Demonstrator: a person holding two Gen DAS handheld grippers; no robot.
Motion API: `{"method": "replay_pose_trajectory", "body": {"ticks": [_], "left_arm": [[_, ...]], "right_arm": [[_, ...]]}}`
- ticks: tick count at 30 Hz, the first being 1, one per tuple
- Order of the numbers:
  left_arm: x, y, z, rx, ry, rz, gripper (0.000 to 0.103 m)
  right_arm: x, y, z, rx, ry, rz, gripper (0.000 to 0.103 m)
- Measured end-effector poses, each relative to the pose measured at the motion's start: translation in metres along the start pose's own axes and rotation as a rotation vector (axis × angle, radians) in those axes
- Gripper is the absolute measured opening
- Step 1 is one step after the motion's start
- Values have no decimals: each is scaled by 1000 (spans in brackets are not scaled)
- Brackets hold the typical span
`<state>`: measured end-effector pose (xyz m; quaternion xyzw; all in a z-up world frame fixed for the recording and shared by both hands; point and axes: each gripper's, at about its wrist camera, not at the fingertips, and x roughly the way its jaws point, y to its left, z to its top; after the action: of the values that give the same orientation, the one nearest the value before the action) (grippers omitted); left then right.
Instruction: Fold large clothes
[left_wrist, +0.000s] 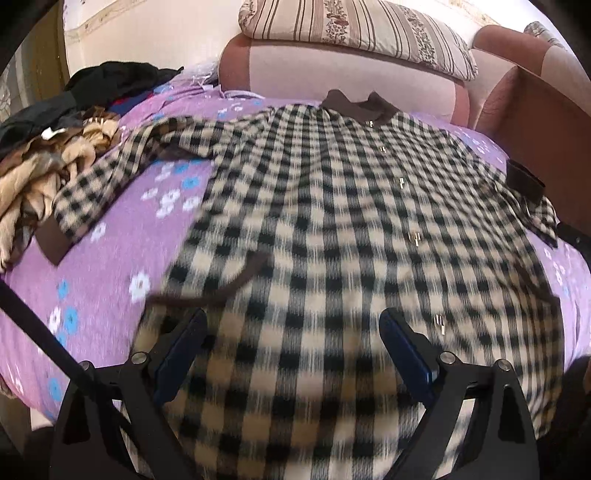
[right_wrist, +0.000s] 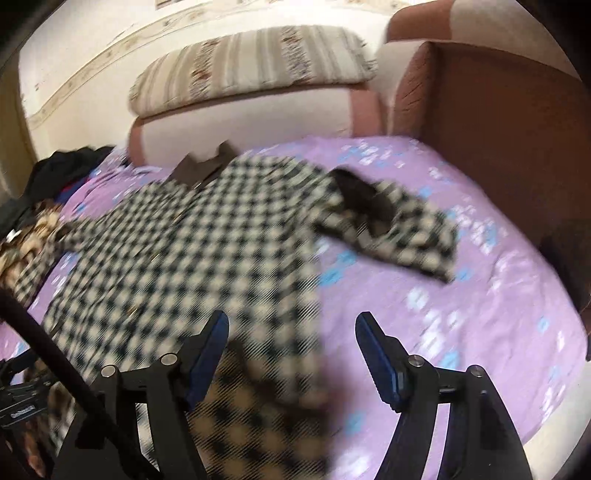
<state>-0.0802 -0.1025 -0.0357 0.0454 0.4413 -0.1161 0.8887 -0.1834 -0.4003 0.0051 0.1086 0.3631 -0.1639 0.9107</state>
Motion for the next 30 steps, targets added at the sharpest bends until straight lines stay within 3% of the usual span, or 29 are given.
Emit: {"method": "replay_pose_trajectory", "body": {"ticks": [7, 12, 13, 14, 15, 16, 23, 30], "left_arm": [[21, 1, 23, 10, -67, 10, 94], [37, 9, 15, 0, -38, -12, 94], [37, 10, 14, -1, -38, -13, 94], [37, 11, 14, -1, -42, -14, 94], [37, 13, 14, -4, -47, -18, 94], [36, 14, 14, -9, -54, -27, 94], [32, 27, 20, -71, -47, -103, 94], [11, 52, 28, -158, -105, -131, 94]], "right_arm": [[37, -42, 59, -51, -91, -161, 81], [84, -45, 85, -138, -27, -234, 81], [98, -46, 87, -150, 7, -234, 71], [105, -46, 88, -157, 25, -234, 33], [115, -48, 91, -161, 59, -239, 14], [120, -50, 94, -149, 89, -240, 9], [71, -43, 148, -19, 9, -86, 9], [47, 42, 198, 13, -15, 163, 9]]}}
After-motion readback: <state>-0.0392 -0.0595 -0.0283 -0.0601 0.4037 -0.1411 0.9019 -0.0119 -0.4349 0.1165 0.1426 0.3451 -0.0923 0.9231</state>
